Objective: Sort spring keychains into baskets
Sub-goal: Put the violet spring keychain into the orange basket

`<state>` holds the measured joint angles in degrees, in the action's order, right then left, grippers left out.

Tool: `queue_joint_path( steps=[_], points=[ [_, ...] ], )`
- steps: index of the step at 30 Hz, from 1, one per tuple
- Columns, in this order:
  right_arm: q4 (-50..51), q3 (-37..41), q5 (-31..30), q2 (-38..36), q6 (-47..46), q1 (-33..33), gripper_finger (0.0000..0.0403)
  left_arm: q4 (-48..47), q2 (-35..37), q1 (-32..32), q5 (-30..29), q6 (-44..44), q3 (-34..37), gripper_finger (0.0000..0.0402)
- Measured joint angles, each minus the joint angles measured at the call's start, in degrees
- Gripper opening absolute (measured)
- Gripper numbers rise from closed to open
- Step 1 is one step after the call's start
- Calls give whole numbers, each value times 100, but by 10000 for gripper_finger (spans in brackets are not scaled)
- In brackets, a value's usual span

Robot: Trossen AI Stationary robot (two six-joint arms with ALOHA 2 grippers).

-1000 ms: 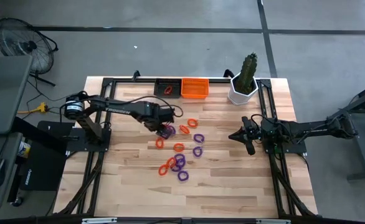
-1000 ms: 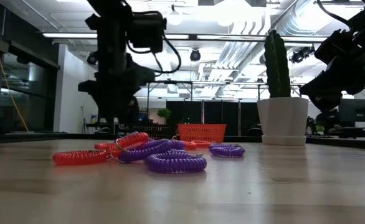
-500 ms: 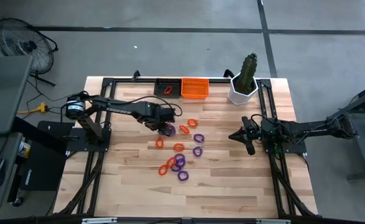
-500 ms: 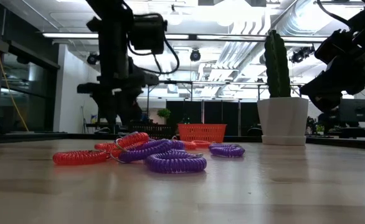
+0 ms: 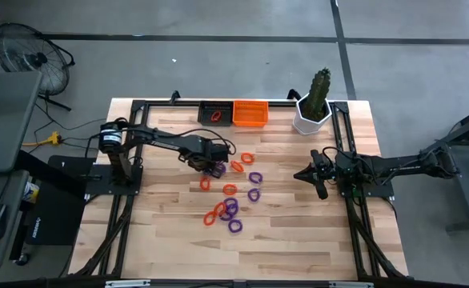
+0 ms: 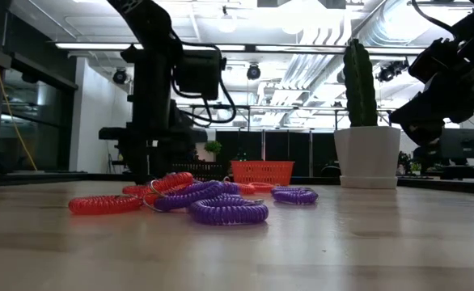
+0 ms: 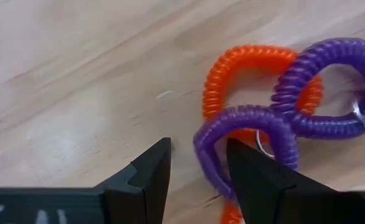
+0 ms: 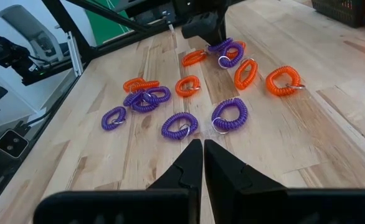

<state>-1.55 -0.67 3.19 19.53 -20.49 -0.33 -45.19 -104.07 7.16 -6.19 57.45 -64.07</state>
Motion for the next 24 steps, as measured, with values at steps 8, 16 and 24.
queue_joint_path(
  steps=[8,16,24],
  points=[
    [1,0,-1,0,0,0,12,125,-65,2,157,-15,-7,142],
    [1,0,0,0,0,0,12,132,-70,2,285,-13,-12,66],
    [1,0,1,0,0,2,12,114,-31,-2,301,-17,-7,26]
  ],
)
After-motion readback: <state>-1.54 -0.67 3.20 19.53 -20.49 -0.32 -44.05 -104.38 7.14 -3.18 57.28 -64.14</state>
